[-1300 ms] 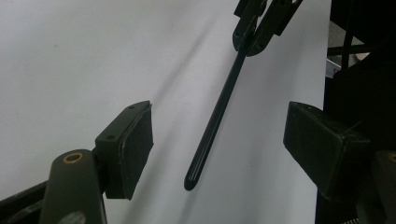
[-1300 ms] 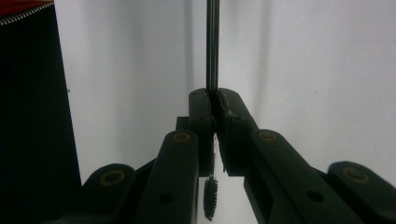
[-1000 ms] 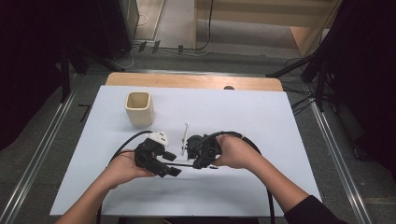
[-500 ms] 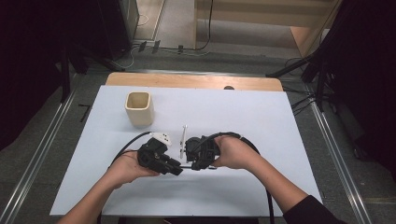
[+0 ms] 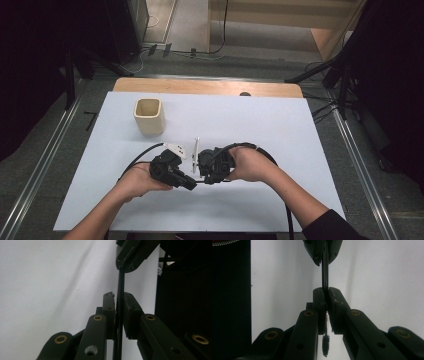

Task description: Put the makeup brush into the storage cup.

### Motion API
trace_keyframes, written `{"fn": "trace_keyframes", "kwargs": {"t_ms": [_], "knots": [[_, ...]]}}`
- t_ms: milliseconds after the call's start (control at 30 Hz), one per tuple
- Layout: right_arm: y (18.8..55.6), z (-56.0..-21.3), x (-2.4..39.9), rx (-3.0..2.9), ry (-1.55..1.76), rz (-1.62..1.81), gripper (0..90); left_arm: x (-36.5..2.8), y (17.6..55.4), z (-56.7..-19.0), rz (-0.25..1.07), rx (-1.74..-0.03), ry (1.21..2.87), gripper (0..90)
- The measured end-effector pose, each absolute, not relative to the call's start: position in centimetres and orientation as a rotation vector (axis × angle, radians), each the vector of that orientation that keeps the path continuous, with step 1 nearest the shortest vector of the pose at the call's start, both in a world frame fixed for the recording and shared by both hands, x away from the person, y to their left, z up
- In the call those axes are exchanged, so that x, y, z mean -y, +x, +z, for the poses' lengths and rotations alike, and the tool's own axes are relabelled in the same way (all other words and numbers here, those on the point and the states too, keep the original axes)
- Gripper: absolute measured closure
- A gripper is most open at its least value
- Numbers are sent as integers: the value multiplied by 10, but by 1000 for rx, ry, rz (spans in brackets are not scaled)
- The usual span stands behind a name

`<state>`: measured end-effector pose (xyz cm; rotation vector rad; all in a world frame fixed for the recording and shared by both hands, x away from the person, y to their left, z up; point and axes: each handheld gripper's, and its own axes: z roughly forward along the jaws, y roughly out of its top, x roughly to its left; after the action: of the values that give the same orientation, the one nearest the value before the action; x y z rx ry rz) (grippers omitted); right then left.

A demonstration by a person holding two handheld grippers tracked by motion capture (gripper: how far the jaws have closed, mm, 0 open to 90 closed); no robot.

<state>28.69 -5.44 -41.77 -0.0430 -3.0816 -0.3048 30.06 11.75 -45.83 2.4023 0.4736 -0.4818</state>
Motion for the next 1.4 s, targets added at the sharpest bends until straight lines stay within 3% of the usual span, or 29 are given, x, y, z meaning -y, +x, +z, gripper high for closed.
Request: {"fn": "trace_keyframes", "kwargs": {"t_ms": [500, 600, 733, 900, 1100, 1400], "knots": [[286, -417, 60, 3074, -26, -353, 840, -120, 303, -461, -583, -488, 2351, 853], [288, -413, 62, 3058, -55, -377, 758, -120, 304, -461, -573, -502, 2342, 853], [293, -407, 66, 3031, -192, -449, 515, -121, 304, -462, -572, -517, 2331, 852], [294, -402, 74, 3004, -348, -579, 382, -122, 304, -465, -574, -557, 2309, 852], [295, -397, 86, 2948, -552, -718, 296, -122, 304, -465, -555, -589, 2271, 851], [293, -392, 107, 2835, -842, -928, 267, -125, 303, -466, -475, -653, 2205, 851]]}}
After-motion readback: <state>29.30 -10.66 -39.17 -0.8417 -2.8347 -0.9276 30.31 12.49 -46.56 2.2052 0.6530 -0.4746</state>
